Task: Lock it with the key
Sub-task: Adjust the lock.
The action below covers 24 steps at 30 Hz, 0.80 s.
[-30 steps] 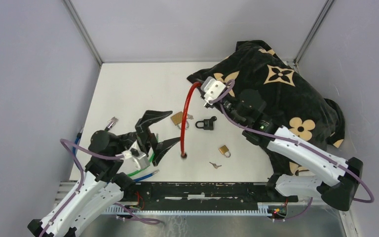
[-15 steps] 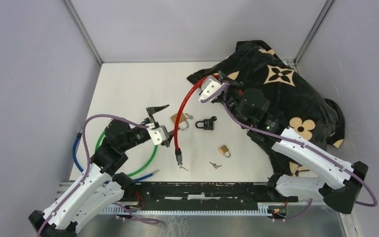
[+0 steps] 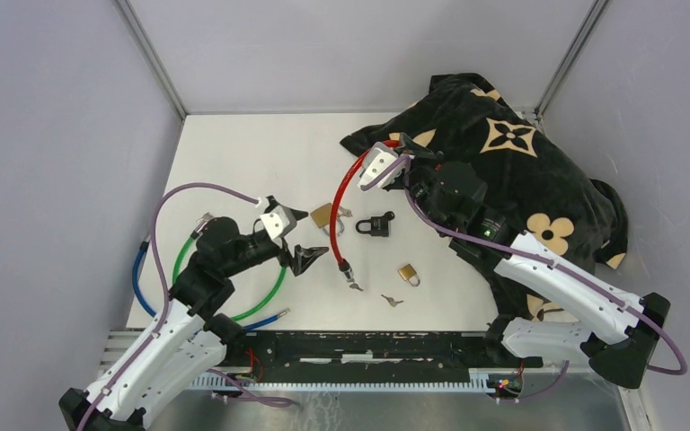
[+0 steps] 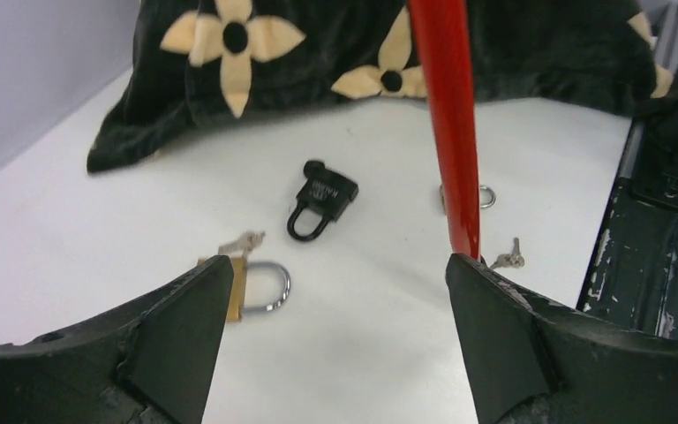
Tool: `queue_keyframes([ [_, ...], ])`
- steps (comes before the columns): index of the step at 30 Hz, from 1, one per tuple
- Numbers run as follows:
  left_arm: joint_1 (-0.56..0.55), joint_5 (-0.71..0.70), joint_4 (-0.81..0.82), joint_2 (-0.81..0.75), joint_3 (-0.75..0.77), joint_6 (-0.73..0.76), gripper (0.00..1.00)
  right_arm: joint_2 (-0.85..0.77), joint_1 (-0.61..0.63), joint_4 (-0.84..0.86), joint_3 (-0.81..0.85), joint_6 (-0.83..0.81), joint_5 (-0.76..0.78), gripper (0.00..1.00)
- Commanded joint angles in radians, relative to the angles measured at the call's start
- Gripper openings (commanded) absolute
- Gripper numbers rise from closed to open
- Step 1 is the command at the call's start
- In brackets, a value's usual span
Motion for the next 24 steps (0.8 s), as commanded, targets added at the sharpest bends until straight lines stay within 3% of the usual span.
queue_keyframes([
  [1,0.056,0.012,-0.003,-0.084,-0.092,-0.135,0.97,-0.019,0.003,0.030,0.058,-0.011,0.028,0.00],
  [4,0.059,0.131,0.112,-0.157,-0.147,-0.174,0.99,-0.018,0.003,0.021,0.059,-0.003,0.012,0.00],
  [8,0.057,-0.039,0.273,-0.024,-0.161,-0.309,1.00,-0.016,0.002,0.024,0.058,0.023,-0.032,0.00],
  [10,0.058,-0.055,0.321,0.039,-0.165,-0.333,0.96,-0.011,0.003,0.020,0.061,0.032,-0.042,0.00],
  [13,0.058,-0.011,0.380,0.057,-0.201,-0.337,0.76,-0.011,0.003,0.020,0.061,0.051,-0.066,0.00],
  [16,0.058,-0.079,0.346,0.072,-0.218,-0.352,0.52,-0.014,0.003,0.020,0.063,0.072,-0.094,0.00],
  [20,0.059,-0.051,0.356,0.049,-0.251,-0.362,0.36,-0.014,0.003,0.020,0.065,0.093,-0.125,0.00],
  [23,0.058,-0.053,0.394,0.066,-0.259,-0.428,0.07,-0.009,0.003,0.018,0.074,0.131,-0.153,0.00],
  [24,0.058,-0.047,0.403,0.068,-0.261,-0.446,0.02,-0.008,0.003,0.016,0.078,0.145,-0.161,0.00],
])
